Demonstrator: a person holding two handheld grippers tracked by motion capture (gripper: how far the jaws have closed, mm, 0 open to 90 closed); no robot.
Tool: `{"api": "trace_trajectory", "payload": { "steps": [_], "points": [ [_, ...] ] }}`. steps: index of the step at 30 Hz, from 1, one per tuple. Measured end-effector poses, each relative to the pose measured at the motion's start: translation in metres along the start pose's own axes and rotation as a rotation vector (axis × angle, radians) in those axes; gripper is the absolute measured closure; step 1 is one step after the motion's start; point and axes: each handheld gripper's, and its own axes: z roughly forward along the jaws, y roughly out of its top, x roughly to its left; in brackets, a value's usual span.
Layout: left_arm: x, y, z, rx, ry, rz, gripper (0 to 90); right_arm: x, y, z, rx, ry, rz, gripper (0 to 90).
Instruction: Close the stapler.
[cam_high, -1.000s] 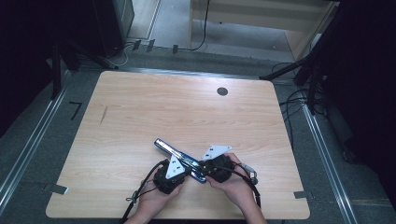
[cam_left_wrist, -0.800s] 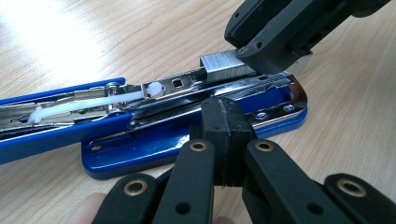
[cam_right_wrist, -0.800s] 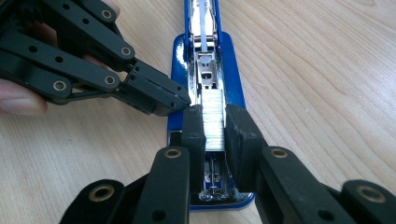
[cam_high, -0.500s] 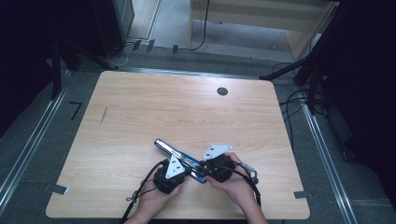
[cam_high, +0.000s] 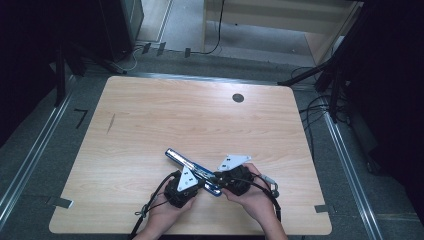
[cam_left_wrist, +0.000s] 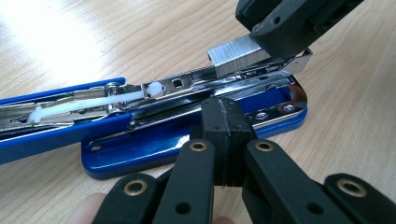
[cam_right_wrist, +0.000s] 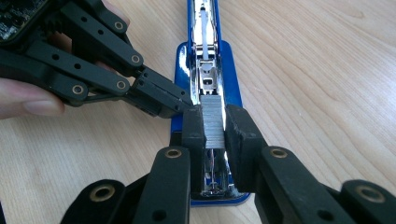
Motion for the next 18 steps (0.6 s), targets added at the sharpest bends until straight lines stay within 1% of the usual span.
{"api": "trace_trajectory", "payload": {
  "steps": [9,13,16,18],
  "points": [
    [0.0000,0.0000,0.0000,0.000,-0.001,-0.001,90.0,-0.0005,-0.0018,0.0024,0.014,0.004,0.006,79.8],
    [0.0000,0.0000,0.0000,0.000,-0.001,-0.001,90.0,-0.0005,-0.0024,0.0031,0.021,-0.005,0.002,79.8],
    [0.0000,0.0000,0.0000,0.000,-0.001,-0.001,90.0,-0.0004,-0.0026,0.0029,0.019,-0.007,0.000,79.8],
    [0.0000,0.0000,-0.0001,0.001,0.000,0.000,90.0,-0.0004,-0.0023,0.0020,0.012,0.001,0.005,79.8]
  ]
}}
